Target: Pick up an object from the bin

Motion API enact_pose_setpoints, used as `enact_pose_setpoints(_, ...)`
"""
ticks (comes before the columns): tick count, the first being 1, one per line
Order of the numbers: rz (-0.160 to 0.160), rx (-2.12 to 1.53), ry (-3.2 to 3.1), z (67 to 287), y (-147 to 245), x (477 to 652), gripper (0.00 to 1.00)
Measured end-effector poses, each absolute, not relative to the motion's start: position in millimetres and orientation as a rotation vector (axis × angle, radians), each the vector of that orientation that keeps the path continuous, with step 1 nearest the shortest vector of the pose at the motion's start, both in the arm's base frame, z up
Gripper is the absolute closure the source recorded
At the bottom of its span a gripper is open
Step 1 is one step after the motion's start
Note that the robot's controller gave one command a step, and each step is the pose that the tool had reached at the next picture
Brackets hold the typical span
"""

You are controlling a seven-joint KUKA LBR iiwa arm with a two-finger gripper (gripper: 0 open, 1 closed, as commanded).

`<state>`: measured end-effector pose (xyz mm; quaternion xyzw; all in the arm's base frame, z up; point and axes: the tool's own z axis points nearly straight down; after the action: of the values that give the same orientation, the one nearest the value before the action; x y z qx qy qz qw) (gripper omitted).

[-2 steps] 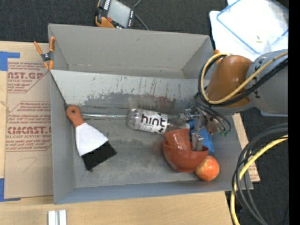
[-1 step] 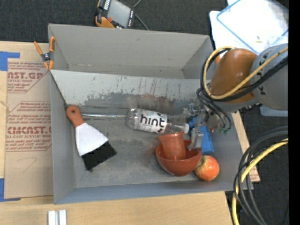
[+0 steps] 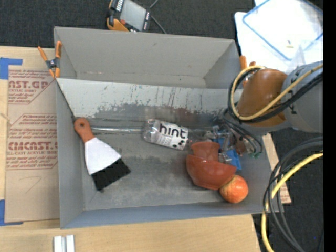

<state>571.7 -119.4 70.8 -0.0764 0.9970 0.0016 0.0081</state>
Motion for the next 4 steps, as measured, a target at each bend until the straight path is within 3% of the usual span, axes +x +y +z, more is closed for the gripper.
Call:
enact_pose_setpoints(1,0.004,-0.132,3.124,160.4,-110.3,569.6,0.00)
enact_pose_setpoints(2,0.005,-0.126,3.125,191.2,-110.0,566.7,0.00)
enact_pose_setpoints(3,0.002,-0.225,3.113,120.2,-113.0,534.4,0.00)
enact_pose_setpoints(4,0.003,-0.179,3.114,114.5,-101.6,544.9,0.00)
